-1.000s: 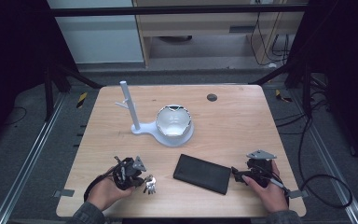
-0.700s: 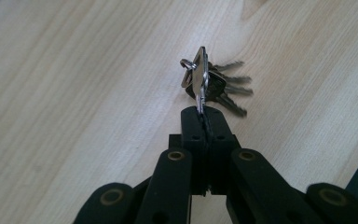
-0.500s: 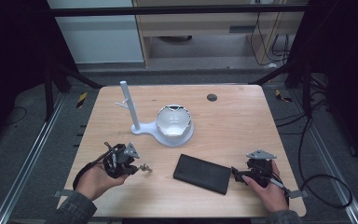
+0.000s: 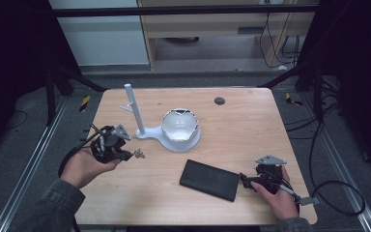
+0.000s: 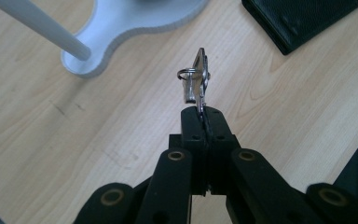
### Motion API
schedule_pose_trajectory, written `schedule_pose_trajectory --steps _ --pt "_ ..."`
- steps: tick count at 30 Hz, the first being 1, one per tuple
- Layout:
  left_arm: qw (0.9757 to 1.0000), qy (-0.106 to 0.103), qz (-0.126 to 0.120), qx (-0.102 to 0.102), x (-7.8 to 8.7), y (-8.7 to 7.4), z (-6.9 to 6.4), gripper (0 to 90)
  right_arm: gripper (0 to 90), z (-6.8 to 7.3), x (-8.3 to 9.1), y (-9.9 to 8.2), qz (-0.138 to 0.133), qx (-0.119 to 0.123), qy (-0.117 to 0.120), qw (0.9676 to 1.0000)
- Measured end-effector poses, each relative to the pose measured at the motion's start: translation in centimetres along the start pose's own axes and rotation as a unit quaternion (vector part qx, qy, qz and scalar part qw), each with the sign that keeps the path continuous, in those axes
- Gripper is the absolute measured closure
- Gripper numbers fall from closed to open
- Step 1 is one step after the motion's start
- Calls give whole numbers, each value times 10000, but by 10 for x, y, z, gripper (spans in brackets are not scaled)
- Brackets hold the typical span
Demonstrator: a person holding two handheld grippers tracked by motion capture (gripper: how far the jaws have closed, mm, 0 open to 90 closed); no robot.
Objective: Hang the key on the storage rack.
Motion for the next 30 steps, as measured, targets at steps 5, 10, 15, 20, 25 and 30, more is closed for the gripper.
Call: schedule_pose_trajectory --steps 5,10,15,20,25,30 --pt "9998 47 -113 181 14 5 16 886 5 -7 -1 2 5 80 11 10000" --pt "9990 194 -132 385 27 7 37 886 5 -10 -1 2 2 61 -2 10000" --pt "9980 327 -191 502 37 13 52 886 6 -10 -1 2 1 61 -23 10000" --pt "9969 452 -230 597 48 23 65 886 6 -9 -1 2 2 50 -37 10000" --pt "9963 529 -226 642 52 34 71 886 6 -9 -1 2 -1 41 -46 10000" --pt "9956 596 -250 674 56 42 76 886 6 -9 -1 2 -4 28 -49 10000"
Point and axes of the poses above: each handheld gripper's, and its own axes: x roughly backward along the jaws, y roughly out of its top, z roughly to its left, the point moved 2 cm from there along -x, roughly forward along the jaws, and after that the axes turned 8 degrees about y, right-handed, at the moved point
